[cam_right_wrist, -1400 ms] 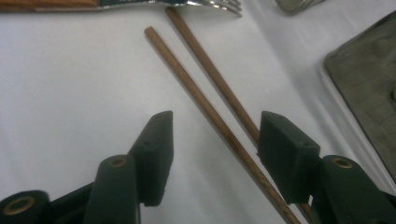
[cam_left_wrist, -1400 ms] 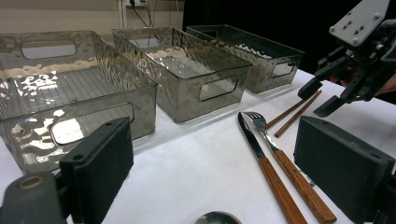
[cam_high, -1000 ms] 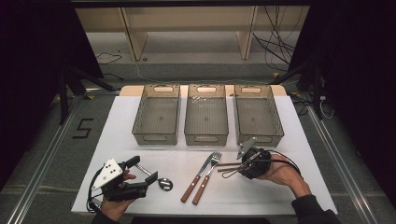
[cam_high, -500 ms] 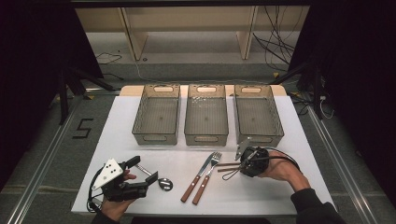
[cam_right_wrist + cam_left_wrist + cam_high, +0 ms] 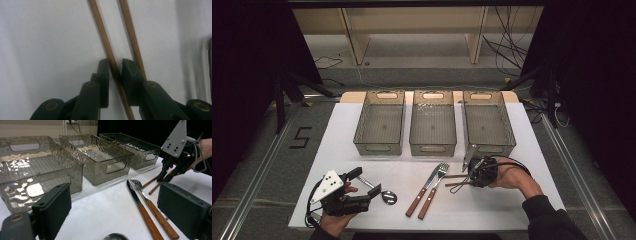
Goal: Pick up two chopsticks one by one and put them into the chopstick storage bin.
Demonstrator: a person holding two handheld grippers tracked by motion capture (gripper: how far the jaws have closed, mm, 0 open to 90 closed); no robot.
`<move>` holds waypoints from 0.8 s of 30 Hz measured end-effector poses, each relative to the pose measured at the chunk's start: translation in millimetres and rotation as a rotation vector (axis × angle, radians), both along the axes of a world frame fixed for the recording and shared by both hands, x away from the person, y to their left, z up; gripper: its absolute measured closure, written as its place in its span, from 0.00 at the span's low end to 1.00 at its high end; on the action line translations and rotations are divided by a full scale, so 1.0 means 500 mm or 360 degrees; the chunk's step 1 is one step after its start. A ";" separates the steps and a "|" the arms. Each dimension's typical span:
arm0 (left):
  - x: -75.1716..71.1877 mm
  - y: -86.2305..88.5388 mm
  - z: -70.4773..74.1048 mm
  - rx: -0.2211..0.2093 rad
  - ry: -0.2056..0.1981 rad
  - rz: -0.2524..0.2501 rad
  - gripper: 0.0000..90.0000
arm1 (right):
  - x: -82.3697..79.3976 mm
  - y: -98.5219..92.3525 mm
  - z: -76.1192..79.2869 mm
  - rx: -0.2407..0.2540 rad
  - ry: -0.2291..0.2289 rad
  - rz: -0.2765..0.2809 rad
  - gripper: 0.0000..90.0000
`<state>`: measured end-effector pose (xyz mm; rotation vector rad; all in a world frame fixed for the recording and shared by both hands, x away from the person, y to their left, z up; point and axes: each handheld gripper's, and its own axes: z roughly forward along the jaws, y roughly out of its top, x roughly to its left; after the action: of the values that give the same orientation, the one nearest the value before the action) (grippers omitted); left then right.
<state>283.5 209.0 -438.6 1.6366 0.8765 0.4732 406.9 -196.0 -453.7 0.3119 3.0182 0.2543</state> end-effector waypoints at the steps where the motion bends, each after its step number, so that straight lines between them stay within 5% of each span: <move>1: 0.000 0.000 0.000 0.0006 -0.0002 -0.0002 0.13 | 0.000 0.001 -0.001 0.0002 -0.0002 0.0015 0.86; 13: 0.000 0.001 0.000 0.0013 0.0001 -0.0001 0.13 | -0.005 0.007 0.000 -0.0055 0.0035 0.0157 0.93; 19: 0.000 0.000 0.000 0.0013 0.0000 -0.0001 0.13 | -0.016 0.006 0.004 -0.0100 0.0075 0.0133 0.95; 24: 0.000 0.000 -0.001 0.0013 0.0004 -0.0002 0.13 | -0.017 -0.005 0.017 -0.0051 0.0061 0.0144 0.95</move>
<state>283.7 208.9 -438.9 1.6453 0.8765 0.4744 398.4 -198.8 -445.1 0.1795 3.0752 0.2094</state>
